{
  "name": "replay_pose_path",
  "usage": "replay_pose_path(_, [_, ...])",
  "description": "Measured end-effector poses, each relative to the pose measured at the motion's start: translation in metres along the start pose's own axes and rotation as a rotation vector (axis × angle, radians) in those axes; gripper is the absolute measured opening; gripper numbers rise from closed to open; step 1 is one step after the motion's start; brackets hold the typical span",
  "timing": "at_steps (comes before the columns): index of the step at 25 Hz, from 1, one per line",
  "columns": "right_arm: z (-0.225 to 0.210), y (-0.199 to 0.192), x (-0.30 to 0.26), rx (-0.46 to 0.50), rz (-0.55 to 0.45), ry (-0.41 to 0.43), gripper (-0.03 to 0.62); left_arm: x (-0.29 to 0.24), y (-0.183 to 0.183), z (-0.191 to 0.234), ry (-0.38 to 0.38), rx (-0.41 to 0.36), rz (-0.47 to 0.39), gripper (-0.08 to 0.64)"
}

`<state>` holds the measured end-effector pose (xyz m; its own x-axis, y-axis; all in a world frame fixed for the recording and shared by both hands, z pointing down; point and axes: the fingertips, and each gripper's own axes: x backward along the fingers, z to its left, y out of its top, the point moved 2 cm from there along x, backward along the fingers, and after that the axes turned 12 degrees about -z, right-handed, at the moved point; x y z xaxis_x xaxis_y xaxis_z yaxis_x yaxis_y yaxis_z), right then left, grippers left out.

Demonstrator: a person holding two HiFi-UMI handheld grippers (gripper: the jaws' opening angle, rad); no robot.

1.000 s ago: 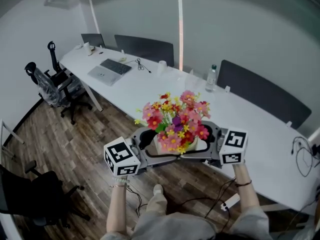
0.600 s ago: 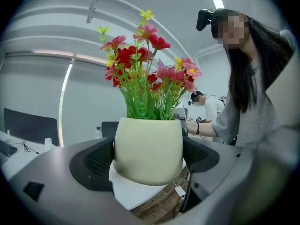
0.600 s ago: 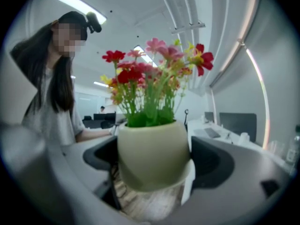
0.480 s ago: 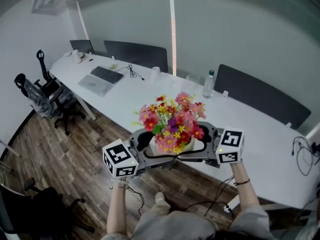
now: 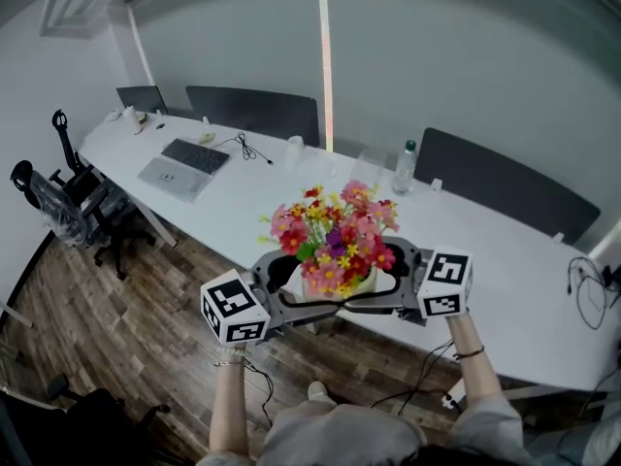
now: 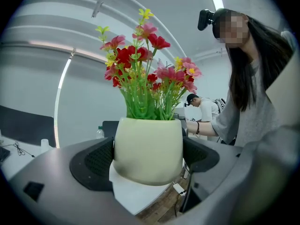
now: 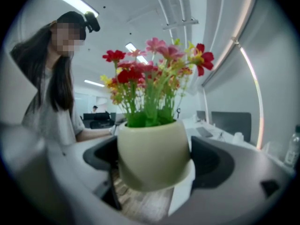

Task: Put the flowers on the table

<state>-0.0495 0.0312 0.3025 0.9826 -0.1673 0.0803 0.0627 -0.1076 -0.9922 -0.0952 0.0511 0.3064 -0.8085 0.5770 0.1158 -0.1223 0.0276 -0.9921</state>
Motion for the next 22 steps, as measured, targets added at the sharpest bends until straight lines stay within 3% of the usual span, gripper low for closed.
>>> replay_pose_path(12, [-0.026, -0.006, -0.003, 0.027, -0.010, -0.126, 0.462, -0.009, -0.008, 0.031, -0.127, 0.001, 0.006, 0.448])
replay_pose_path(22, [-0.060, -0.015, -0.001, 0.044, 0.021, -0.145, 0.462, -0.024, -0.022, 0.061, -0.146, -0.006, 0.017, 0.448])
